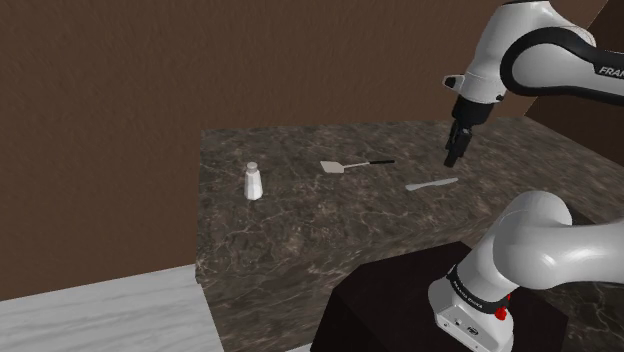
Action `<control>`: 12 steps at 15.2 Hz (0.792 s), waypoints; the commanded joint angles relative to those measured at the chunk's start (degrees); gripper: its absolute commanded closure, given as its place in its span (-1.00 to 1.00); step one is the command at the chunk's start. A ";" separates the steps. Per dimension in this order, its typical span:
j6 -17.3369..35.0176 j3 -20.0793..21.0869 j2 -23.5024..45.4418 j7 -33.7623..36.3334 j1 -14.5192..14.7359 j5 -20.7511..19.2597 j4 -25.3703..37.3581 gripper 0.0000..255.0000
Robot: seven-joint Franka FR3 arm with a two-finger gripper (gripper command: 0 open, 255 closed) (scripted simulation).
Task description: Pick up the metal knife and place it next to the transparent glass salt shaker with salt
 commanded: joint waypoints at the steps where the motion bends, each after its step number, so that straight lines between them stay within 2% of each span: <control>1: 2.67 -4.42 -1.07 -7.36 0.70 -3.84 -2.95 -1.00; 7: 10.52 -19.21 0.86 -28.24 3.14 -15.36 -6.04 -1.00; 12: 19.00 -32.74 7.36 -44.97 8.34 -23.38 -4.77 -1.00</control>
